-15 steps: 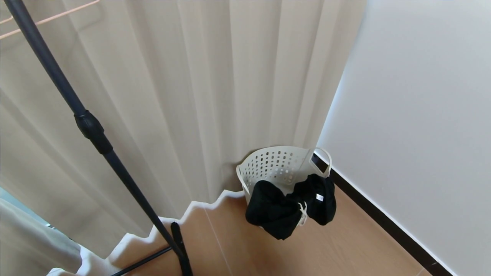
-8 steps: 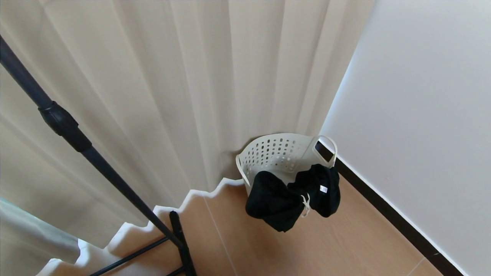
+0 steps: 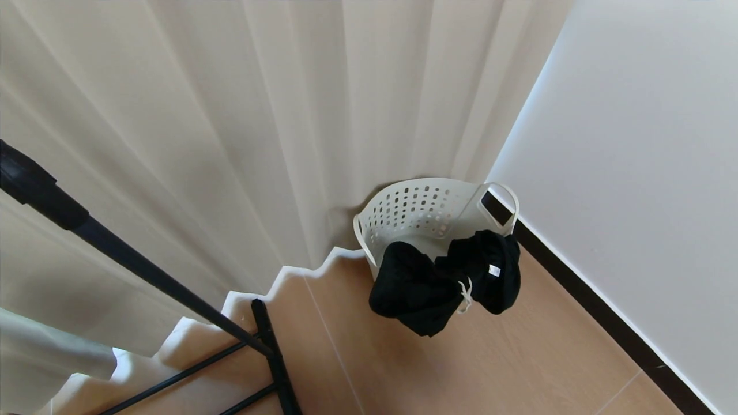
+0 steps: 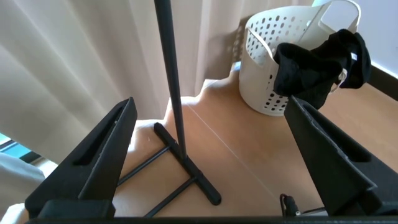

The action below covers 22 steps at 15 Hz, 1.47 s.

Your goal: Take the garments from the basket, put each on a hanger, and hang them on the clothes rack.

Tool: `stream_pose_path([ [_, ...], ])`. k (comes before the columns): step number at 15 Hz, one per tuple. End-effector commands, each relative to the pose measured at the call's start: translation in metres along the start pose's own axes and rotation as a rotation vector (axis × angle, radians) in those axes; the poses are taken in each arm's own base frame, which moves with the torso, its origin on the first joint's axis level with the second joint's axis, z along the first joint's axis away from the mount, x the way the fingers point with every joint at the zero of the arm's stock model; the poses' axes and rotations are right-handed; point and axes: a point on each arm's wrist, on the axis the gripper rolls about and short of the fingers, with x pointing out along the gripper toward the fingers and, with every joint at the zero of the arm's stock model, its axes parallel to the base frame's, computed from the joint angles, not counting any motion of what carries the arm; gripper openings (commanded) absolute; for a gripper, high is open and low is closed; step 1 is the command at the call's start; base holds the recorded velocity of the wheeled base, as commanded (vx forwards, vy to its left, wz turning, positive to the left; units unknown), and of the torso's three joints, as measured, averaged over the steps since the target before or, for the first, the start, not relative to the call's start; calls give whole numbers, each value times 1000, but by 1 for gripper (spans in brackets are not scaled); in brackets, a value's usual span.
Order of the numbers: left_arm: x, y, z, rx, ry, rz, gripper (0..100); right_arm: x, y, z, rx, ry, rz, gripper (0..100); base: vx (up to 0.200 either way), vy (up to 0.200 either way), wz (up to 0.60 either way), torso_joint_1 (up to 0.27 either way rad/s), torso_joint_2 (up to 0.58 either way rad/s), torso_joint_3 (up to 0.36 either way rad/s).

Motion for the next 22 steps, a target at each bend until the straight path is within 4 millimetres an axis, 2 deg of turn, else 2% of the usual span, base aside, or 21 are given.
stream_pose_path([
  [1, 0, 0, 0, -1, 1, -1, 100, 0, 0, 0, 0, -1, 1, 100, 0, 0, 0, -12, -7, -198],
  [20, 0, 0, 0, -2, 1, 4, 100, 0, 0, 1, 4, -10, 7, 100, 0, 0, 0, 0, 4, -195],
  [22, 0, 0, 0, -5, 0, 7, 100, 1, 1, 0, -19, 13, 65, 100, 0, 0, 0, 0, 2, -166],
])
